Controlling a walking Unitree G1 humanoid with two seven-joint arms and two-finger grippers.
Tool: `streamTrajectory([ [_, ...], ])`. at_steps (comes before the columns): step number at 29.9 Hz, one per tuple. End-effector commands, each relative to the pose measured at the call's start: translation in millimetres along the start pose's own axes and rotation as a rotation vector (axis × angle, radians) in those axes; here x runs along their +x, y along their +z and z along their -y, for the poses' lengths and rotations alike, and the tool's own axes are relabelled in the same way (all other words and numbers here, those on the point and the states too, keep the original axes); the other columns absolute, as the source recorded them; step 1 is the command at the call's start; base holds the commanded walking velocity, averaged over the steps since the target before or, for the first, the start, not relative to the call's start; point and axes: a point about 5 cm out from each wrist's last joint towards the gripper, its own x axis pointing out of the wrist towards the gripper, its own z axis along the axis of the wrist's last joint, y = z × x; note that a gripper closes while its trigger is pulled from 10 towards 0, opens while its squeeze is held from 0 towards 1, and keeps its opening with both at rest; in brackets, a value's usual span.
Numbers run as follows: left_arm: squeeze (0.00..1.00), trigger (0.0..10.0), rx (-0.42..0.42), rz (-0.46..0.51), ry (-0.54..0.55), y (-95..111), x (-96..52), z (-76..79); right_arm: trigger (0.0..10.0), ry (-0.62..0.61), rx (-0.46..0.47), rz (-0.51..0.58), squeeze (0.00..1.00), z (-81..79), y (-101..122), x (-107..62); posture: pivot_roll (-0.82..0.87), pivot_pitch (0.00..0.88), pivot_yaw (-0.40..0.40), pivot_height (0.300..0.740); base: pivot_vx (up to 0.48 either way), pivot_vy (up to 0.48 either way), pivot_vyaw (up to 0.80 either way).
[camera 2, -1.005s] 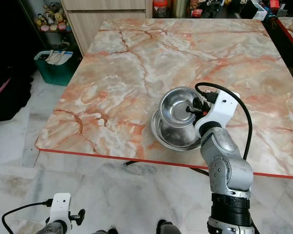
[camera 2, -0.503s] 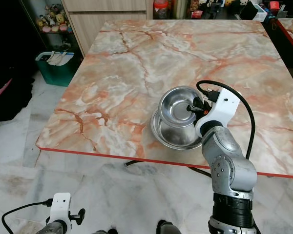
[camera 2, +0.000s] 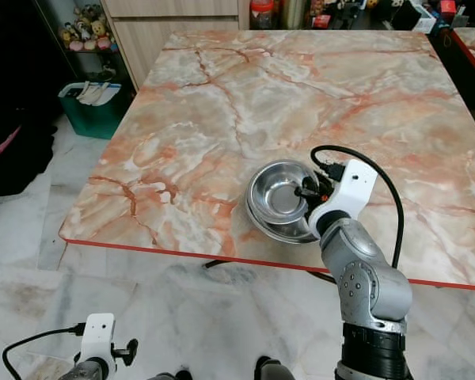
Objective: Setting the table
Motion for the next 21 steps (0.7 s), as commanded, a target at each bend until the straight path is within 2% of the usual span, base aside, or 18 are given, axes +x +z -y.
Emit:
streamTrajectory([
  [1, 0.0, 10.0, 0.004, -0.023, 0.006, -6.0, -1.6, -3.6, 10.0, -0.002, 0.007, 0.011, 0.0, 1.0, 3.0, -4.6, -0.08, 0.192, 0.072, 0.74, 0.0, 0.0, 0.0],
  [9, 0.0, 10.0, 0.003, -0.014, 0.001, -4.0, -1.1, -2.5, 10.0, -0.041, 0.014, 0.014, 0.0, 6.4, 3.6, -6.7, -0.08, 0.193, 0.073, 0.74, 0.0, 0.0, 0.0],
  [21, 0.0, 10.0, 0.002, -0.022, -0.001, -5.5, -1.4, -2.5, 10.0, -0.053, 0.023, -0.024, 0.0, 8.5, -7.4, -16.4, -0.09, 0.194, 0.076, 0.74, 0.0, 0.0, 0.0],
])
